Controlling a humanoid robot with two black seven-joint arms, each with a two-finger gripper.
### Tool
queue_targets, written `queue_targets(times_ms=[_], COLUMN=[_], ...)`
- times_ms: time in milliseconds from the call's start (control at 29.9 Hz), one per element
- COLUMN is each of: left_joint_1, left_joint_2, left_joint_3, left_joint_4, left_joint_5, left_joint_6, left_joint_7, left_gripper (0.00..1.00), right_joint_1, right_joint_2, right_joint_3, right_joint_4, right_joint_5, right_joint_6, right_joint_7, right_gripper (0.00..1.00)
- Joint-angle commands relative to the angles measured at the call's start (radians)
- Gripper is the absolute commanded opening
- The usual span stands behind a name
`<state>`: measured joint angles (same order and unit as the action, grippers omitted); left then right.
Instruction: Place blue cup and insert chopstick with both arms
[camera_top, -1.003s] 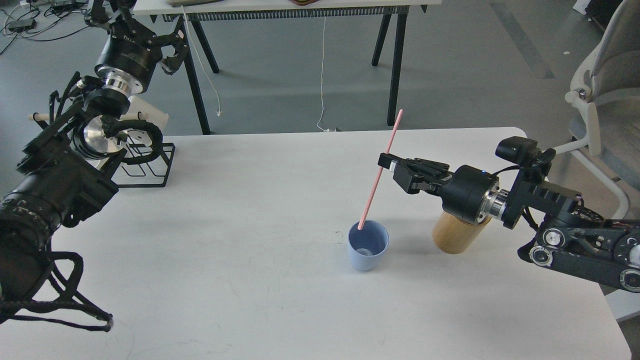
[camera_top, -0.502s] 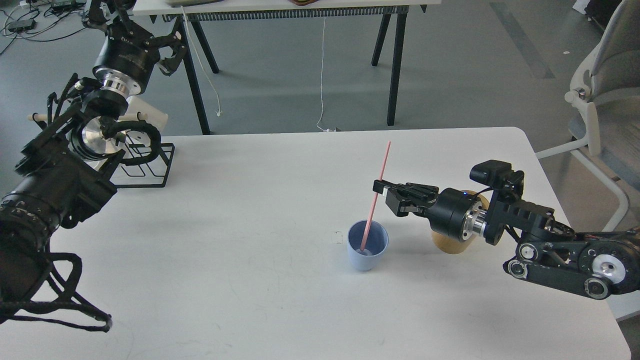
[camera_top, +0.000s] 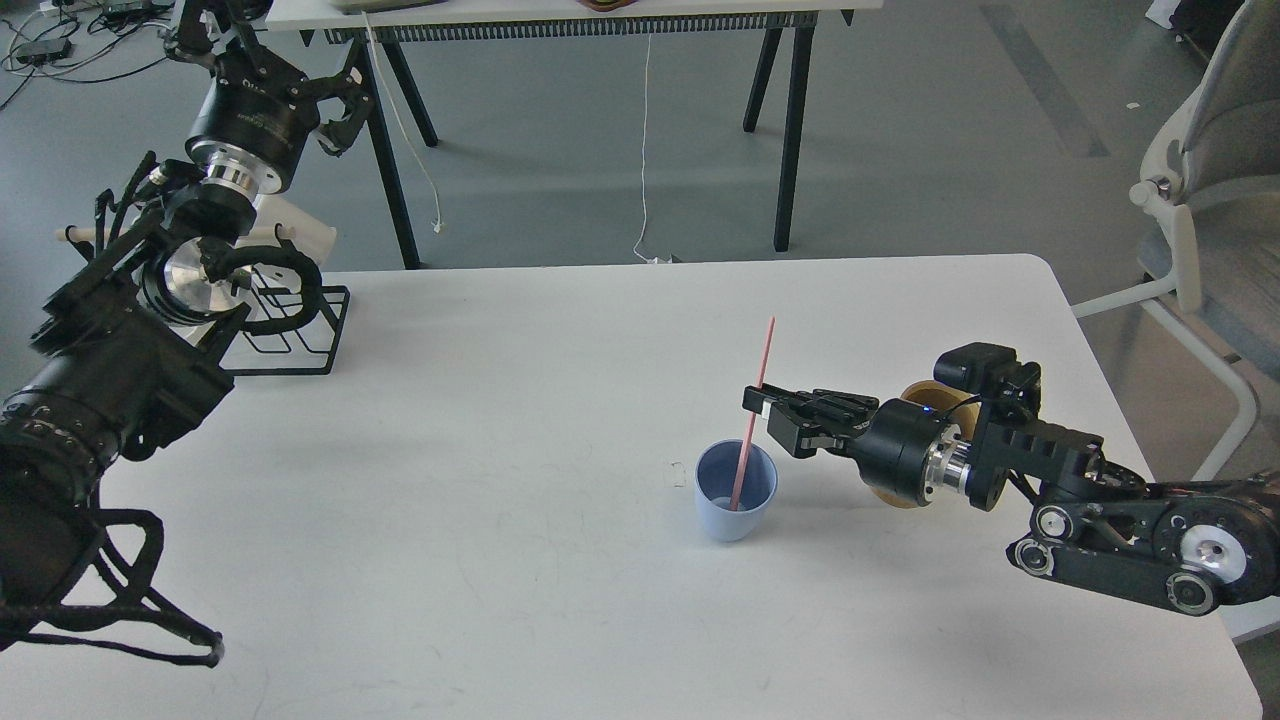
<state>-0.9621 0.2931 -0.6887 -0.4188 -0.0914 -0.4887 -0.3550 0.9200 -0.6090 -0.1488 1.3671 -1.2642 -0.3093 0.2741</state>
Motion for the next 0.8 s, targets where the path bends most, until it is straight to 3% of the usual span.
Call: queue_targets(times_ms=[0,134,167,201,234,502,769], left_joint_1=[0.0,0.002,0.002,0.002,0.002,0.002,0.0], left_joint_2=[0.0,0.003,0.003,0.003,0.004,0.029,0.026], left_joint_3=[0.0,0.0,0.0,0.0,0.0,-0.002,0.0], left_joint_4=[0.0,0.0,0.0,0.0,0.0,0.0,0.0], left_joint_5=[-0.001,0.001,-0.001,0.001,0.001,-0.001,-0.001], left_joint_6=[0.0,0.0,0.0,0.0,0.0,0.0,0.0], left_joint_7=[0.001,0.001,-0.001,0.001,-0.001,0.001,0.001], left_gripper=[1.0,1.0,1.0,1.0,1.0,1.0,1.0], right_joint_1=[-0.001,0.007,0.01,0.011,0.014,0.007,0.007], right_joint_2=[0.0,0.0,-0.003,-0.011,-0.015,-0.104,-0.112], right_joint_3=[0.0,0.003,0.006,0.017,0.024,0.362,0.681], right_joint_4=[0.001,0.004,0.006,0.009,0.015,0.027,-0.032], right_joint_5=[0.0,0.003,0.006,0.011,0.011,0.144,0.641], right_joint_6=[-0.001,-0.001,-0.001,-0.001,-0.002,0.025,0.254], right_joint_7=[0.002,0.005,0.008,0.016,0.025,0.05,0.046], right_gripper=[0.42,0.62,0.73,0.91,0.98,0.99,1.0])
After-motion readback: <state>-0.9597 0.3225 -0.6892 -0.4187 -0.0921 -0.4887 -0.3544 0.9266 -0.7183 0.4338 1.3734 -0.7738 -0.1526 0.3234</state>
